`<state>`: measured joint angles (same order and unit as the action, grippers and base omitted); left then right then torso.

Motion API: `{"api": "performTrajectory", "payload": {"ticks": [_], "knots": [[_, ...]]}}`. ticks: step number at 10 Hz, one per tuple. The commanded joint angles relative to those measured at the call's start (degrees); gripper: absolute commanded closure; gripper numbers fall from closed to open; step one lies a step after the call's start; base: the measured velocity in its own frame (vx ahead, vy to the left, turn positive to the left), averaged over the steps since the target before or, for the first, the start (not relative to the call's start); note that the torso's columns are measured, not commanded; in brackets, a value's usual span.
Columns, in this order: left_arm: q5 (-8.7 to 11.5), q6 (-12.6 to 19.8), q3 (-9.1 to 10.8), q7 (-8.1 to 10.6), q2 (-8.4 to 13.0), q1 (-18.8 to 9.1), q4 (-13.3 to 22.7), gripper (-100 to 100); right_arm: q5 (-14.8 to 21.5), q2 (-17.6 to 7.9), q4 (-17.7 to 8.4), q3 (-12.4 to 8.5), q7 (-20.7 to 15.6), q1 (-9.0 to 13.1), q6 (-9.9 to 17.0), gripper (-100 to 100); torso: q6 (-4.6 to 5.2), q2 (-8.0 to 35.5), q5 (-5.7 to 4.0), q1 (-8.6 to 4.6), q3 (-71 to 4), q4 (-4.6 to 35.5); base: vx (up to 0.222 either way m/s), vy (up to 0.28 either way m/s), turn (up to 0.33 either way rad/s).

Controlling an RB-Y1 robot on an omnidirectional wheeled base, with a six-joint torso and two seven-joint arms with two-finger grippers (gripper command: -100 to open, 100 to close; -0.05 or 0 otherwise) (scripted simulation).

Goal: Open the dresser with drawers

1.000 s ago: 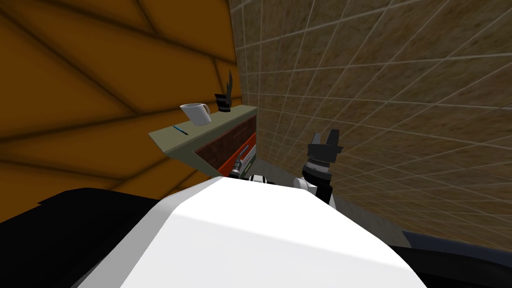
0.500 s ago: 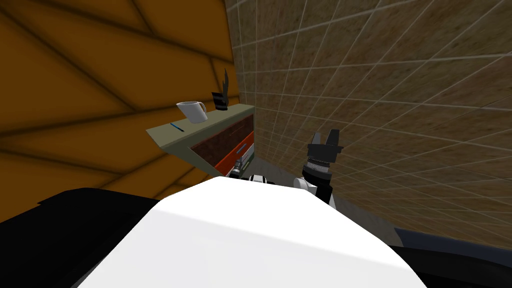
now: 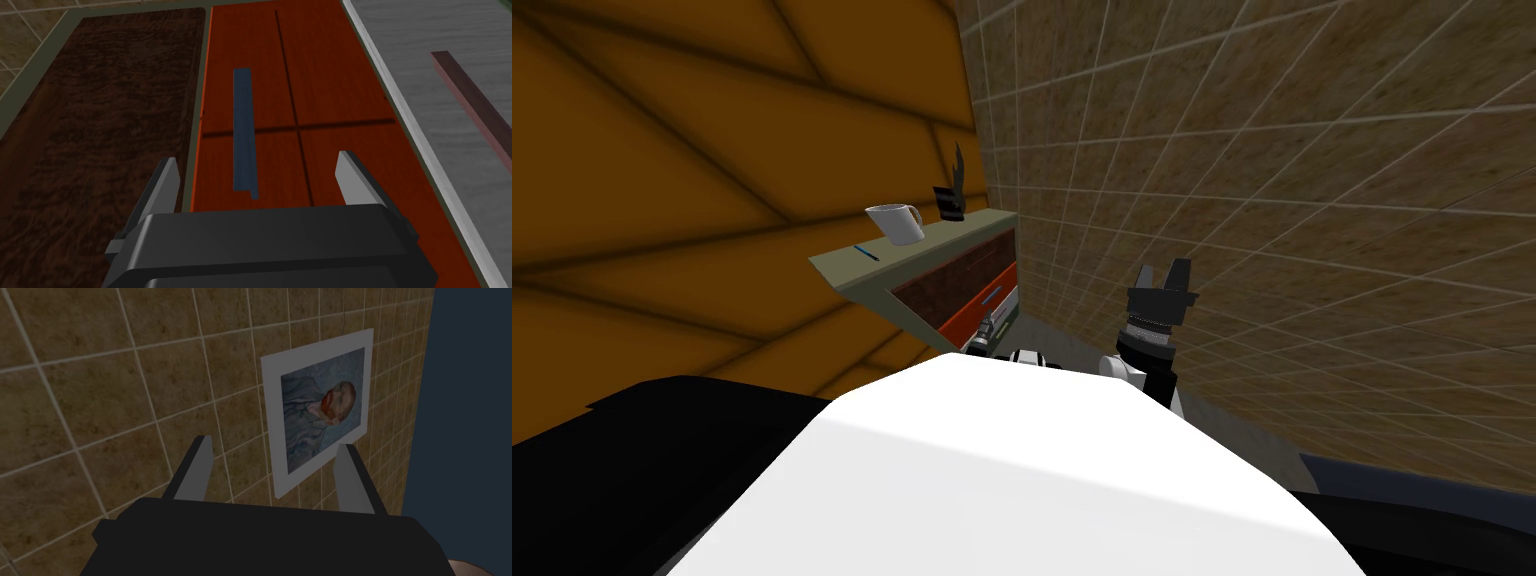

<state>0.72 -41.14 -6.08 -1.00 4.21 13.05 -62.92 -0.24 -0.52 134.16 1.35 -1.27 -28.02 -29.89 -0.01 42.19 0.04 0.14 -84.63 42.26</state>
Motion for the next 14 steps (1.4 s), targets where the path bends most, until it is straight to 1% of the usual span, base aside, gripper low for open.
{"api": "performTrajectory", "payload": {"ticks": [1, 2, 4, 5, 6, 7, 8, 9, 10, 11, 12, 14], "knots": [[-0.01, -0.12, -0.10, 0.03, 3.00, 0.29, -0.77, -100, 0.00, 0.00, 0.00, 0.00, 0.00, 0.00, 0.00, 0, 0.01, 0.07, -0.03, -0.11, 0.05, 0.02, 0.023, 0.043, -0.007], [0.08, -1.10, -0.15, 0.35, 2.43, 0.50, -0.93, -100, 0.00, 0.00, 0.00, 0.00, 0.00, 0.00, 0.00, 0, 0.01, 0.09, -0.04, -0.14, 0.06, 0.03, 0.064, 0.120, -0.021], [0.19, -2.17, -0.20, 0.74, 3.07, 0.72, -0.95, -100, 0.00, -0.01, 0.00, -0.01, 0.00, -0.01, 0.00, 0, 0.00, -0.03, 0.04, 0.15, -0.02, -0.01, 0.085, 0.170, -0.025], [0.23, -2.45, -0.20, 0.88, 0.85, 0.76, -0.76, -100, 0.00, -0.01, 0.00, -0.01, 0.00, -0.01, 0.00, 0, 0.00, -0.01, 0.01, -0.01, 0.00, 0.00, 0.075, 0.150, -0.016], [0.23, -2.49, -0.20, 0.91, 0.06, 0.76, -0.73, -100, 0.00, -0.01, 0.00, -0.01, 0.00, -0.01, 0.00, 0, 0.01, 0.09, -0.05, -0.20, 0.06, 0.02, -0.004, 0.034, -0.045], [0.24, -2.54, -0.20, 0.94, -1.55, 0.77, -0.67, -100, 0.00, 0.00, 0.00, 0.00, 0.00, 0.00, 0.00, 0, 0.03, 0.33, -0.15, -0.58, 0.20, 0.09, 0.000, 0.000, 0.000], [0.18, -2.32, -0.27, 0.84, -0.72, 1.10, -1.27, -100, 0.00, 0.01, 0.00, 0.01, 0.00, 0.01, 0.00, 0, 0.01, 0.29, -0.16, -0.53, 0.19, 0.09, 0.000, 0.000, 0.000], [0.33, -0.53, -0.04, 0.93, -0.90, 0.17, -2.14, -100, 0.00, 0.01, 0.00, 0.01, 0.00, 0.01, 0.00, 0, 0.01, 0.18, -0.09, -0.28, 0.12, 0.06, 0.025, -0.010, 0.020], [0.24, -1.13, -0.21, 0.87, -0.87, 0.86, -2.42, -100, 0.00, 0.01, 0.00, 0.01, 0.00, 0.00, 0.00, 0, 0.01, 0.01, -0.04, -0.14, 0.01, 0.01, 0.010, -0.011, 0.009], [0.25, -0.77, -0.20, 0.88, -0.88, 0.81, -2.59, 100, 0.00, 0.01, 0.00, 0.01, 0.00, 0.00, 0.00, 0, 0.00, 0.04, -0.02, -0.09, 0.02, 0.00, 0.000, 0.000, 0.000], [0.13, -0.31, -0.34, 0.58, -1.22, 0.86, -3.11, 100, 0.00, 0.01, 0.00, 0.01, 0.00, 0.00, 0.00, 0, 0.01, 0.09, -0.02, -0.07, 0.05, 0.02, -0.051, -0.089, 0.010], [0.01, 0.19, -0.49, 0.29, -1.56, 0.91, -3.65, 100, 0.00, 0.02, 0.00, 0.02, 0.00, 0.02, 0.00, 0, 0.02, 0.30, -0.14, -0.50, 0.19, 0.09, -0.075, -0.159, 0.014]]}}
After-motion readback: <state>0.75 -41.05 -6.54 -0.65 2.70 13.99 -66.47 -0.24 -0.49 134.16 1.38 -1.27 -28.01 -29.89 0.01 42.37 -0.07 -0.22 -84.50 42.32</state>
